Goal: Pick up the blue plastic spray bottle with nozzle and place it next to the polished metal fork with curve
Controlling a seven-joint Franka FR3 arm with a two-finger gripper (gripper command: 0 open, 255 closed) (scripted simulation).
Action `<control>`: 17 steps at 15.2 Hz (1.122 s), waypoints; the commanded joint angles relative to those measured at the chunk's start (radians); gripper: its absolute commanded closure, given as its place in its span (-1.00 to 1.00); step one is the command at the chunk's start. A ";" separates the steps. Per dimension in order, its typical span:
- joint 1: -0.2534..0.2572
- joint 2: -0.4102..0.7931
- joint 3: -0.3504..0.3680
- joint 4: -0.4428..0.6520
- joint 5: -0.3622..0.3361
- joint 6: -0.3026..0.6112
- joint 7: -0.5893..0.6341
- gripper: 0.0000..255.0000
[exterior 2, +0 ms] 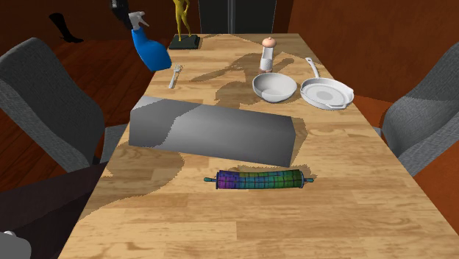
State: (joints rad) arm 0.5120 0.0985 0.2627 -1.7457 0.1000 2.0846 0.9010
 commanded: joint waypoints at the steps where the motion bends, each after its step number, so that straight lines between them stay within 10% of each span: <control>1: -0.001 0.001 -0.001 -0.026 0.002 0.027 -0.005 1.00; 17: 0.003 0.052 0.000 -0.180 0.000 0.231 -0.020 1.00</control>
State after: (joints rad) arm 0.5150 0.1471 0.2630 -1.9164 0.1001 2.3019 0.8820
